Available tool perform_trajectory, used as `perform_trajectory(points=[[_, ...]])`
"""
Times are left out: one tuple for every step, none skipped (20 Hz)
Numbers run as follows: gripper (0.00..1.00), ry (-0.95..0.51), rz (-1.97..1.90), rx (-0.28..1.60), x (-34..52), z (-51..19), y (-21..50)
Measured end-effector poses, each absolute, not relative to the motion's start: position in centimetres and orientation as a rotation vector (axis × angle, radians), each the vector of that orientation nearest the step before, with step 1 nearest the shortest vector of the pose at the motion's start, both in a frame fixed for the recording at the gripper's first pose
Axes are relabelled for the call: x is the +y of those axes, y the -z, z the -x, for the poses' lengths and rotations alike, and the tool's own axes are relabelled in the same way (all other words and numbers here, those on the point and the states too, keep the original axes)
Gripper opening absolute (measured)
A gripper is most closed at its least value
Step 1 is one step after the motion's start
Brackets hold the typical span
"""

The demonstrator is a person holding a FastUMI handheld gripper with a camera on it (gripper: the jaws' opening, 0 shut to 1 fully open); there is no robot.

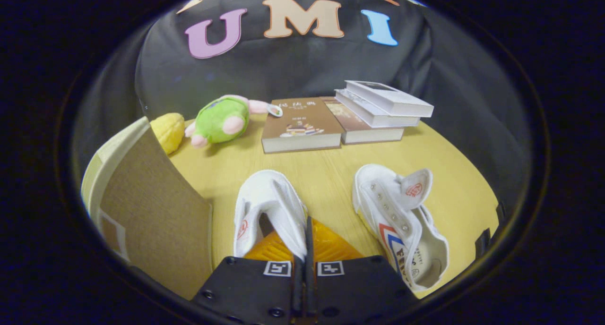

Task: Open the storage box then place both shoes into the box .Put the left shoe in first, then the right shoe, with the right side of both shoes facing outward in a uniform manner.

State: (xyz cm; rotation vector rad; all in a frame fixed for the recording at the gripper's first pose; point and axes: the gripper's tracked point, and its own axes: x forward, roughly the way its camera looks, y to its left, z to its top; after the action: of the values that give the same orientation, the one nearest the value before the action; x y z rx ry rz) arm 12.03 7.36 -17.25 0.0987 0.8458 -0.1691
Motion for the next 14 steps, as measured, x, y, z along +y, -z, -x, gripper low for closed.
perform_trajectory(points=[[0.06,0.183,-0.076,0.837,6.9,-12.0,16.5],[0.06,0.201,-0.054,0.827,6.4,-11.8,15.7],[0.06,0.224,-0.038,0.820,5.7,-11.5,14.7],[0.06,0.247,-0.024,0.812,5.0,-11.1,13.7],[0.06,0.271,-0.008,0.806,4.3,-10.6,12.6],[0.06,0.297,0.010,0.803,3.6,-10.0,11.3],[0.06,0.319,0.034,0.797,3.0,-9.4,9.9],[0.06,0.339,0.051,0.791,2.5,-8.8,8.7],[0.06,0.356,0.063,0.784,2.4,-8.2,7.3],[0.06,0.366,0.071,0.773,2.3,-7.7,5.8],[0.06,0.372,0.076,0.760,2.5,-7.3,4.4],[0.06,0.374,0.079,0.744,2.9,-7.2,2.8],[0.06,0.369,0.084,0.725,3.5,-7.2,1.3],[0.06,0.359,0.089,0.707,4.2,-7.3,-0.2]])
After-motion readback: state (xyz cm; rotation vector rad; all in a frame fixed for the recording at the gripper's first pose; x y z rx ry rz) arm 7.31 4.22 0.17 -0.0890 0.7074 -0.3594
